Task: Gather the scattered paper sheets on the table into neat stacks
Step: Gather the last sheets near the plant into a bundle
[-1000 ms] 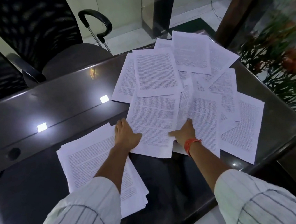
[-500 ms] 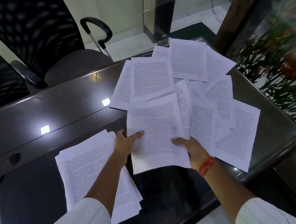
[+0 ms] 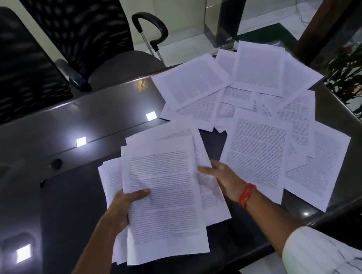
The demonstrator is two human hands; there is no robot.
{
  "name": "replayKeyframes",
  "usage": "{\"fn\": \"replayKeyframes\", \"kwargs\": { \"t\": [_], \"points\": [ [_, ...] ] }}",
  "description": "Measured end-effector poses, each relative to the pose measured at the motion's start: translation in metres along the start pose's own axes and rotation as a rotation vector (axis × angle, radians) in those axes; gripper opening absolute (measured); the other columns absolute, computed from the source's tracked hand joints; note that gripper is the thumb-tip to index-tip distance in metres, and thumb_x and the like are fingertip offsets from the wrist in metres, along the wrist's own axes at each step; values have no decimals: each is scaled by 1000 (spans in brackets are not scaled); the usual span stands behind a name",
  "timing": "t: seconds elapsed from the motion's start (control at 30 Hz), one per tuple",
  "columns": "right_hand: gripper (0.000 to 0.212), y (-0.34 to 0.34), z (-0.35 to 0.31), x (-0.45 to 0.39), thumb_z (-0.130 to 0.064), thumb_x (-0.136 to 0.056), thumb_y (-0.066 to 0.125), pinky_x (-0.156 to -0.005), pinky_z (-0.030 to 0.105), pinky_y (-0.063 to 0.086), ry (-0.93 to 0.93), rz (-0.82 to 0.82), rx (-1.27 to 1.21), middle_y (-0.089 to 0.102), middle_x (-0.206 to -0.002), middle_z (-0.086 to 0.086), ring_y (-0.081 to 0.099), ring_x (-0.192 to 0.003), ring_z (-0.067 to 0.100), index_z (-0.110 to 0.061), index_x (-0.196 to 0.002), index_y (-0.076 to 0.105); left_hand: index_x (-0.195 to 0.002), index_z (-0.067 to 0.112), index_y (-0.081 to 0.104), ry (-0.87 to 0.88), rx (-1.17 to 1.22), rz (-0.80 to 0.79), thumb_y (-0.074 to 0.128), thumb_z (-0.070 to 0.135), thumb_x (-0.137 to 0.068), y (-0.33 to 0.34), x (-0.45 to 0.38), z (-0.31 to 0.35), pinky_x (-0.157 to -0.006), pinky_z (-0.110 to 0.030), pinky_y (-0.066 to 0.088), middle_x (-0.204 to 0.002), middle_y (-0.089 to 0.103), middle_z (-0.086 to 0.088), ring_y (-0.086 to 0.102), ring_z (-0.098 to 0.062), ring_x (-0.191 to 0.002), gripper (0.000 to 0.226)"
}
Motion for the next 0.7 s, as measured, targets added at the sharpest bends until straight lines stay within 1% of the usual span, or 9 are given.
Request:
{"fn": "replayKeyframes", "kwargs": {
  "t": [0.07,0.13,0.17,0.2,0.33,0.4,0.5,0.6,0.7],
  "points": [
    [56,18,-10,-10,-56,-75,76,-99,42,51,-49,88,104,71,-112,6,67,-107,26,-14,-111,68,-117,2,68,47,41,78,80,11,-75,-22,7,-1,-83,-51,59,-111,74,-17,71,-38,-101,45],
    [30,38,-7,-15,-49,-88,67,-77,18,51,-67,150,238,69,-93,-5,66,-91,14,-20,-95,64,-113,3,71,110,48,204,84,16,-72,-41,12,-1,-85,-50,59,-108,76,-12,73,-34,-99,45],
    [23,46,-2,-18,-42,-92,65,-67,13,46,-74,185,299,65,-87,-9,63,-85,11,-19,-91,60,-111,4,72,133,9,258,86,17,-72,-49,14,0,-85,-51,59,-105,77,-10,73,-32,-97,43],
    [24,54,5,-20,-39,-93,63,-65,14,44,-79,201,361,63,-89,-8,62,-87,12,-16,-94,59,-108,5,72,150,-50,288,87,17,-72,-53,16,2,-84,-50,59,-102,77,-9,74,-31,-93,40],
    [40,80,37,-29,-33,-93,62,-90,30,47,26,165,579,61,-125,3,60,-112,22,-11,-124,50,-101,11,70,204,-254,295,85,11,-76,-58,19,9,-79,-44,61,-99,76,-4,74,-24,-89,30],
    [37,84,44,-29,-28,-93,61,-87,32,48,67,166,704,61,-124,5,61,-108,25,-12,-124,46,-110,12,66,248,-353,354,84,21,-79,-67,19,15,-80,-41,60,-106,74,-1,72,-23,-93,38],
    [41,83,41,-25,-33,-92,61,-84,37,52,55,223,892,62,-119,8,63,-102,31,-14,-119,38,-131,16,52,245,-548,486,74,43,-87,-79,21,13,-79,-37,55,-117,63,3,64,-21,-101,57],
    [54,84,29,-23,-39,-90,62,-88,40,49,-28,317,1045,50,-130,8,59,-111,33,-14,-129,34,-144,15,38,171,-791,655,65,56,-89,-93,26,1,-102,-54,44,-143,44,-10,45,-35,-129,73],
    [66,89,23,-24,-48,-89,60,-91,40,49,-70,394,1207,39,-132,10,45,-119,28,-11,-136,33,-150,8,27,2,-851,733,59,66,-86,-103,26,-13,-114,-57,27,-157,22,-17,24,-39,-143,92]
  ]
}}
Point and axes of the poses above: each hand's wrist, its own x-axis away from the middle knuckle, its own y-axis out of the palm, z = x × y, the point moved 10 cm from there along -x, towards the middle knuckle
